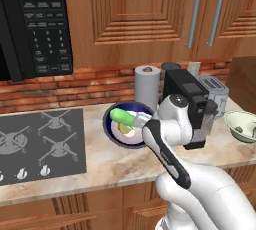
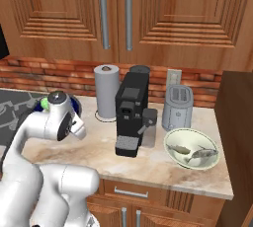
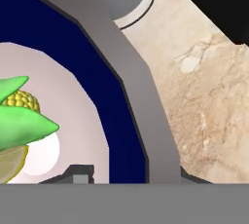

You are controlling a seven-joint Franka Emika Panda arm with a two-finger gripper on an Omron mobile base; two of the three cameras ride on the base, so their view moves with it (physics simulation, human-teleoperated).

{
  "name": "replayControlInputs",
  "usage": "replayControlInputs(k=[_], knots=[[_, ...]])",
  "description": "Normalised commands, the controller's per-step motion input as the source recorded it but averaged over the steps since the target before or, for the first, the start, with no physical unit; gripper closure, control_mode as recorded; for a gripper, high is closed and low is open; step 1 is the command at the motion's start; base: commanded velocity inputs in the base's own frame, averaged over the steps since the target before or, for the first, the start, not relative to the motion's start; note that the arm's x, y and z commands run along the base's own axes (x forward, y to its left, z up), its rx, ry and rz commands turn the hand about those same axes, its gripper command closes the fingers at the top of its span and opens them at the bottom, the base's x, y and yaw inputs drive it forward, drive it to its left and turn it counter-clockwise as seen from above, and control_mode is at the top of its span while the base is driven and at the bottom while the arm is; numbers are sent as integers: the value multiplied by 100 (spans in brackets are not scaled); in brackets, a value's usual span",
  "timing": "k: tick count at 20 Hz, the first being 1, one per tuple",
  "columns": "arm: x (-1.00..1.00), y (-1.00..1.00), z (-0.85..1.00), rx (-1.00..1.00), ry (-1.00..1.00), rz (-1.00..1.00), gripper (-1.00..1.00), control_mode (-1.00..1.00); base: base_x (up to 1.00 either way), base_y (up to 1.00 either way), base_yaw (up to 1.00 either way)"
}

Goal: Place the bowl with the corn and lemon wedge on the second highest shelf of the fridge. Place the bowl with the fishs on the top shelf of the fridge.

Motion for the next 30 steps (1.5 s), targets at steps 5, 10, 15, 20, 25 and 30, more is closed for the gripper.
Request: replayControlInputs(k=[5, 10, 15, 20, 25, 30], knots=[[-94, -16, 99, 0, -17, -21, 100, -100, 0, 0, 0], [-84, -24, 100, 3, -11, -22, 100, -100, 0, 0, 0], [-58, -40, 84, 14, -6, -11, 100, -100, 0, 0, 0], [-12, -26, 12, 25, 0, 0, 100, -100, 0, 0, 0], [0, 0, 0, 0, 0, 0, 100, -100, 0, 0, 0], [-9, 0, 0, 0, 0, 0, 100, 100, -37, 0, 0]])
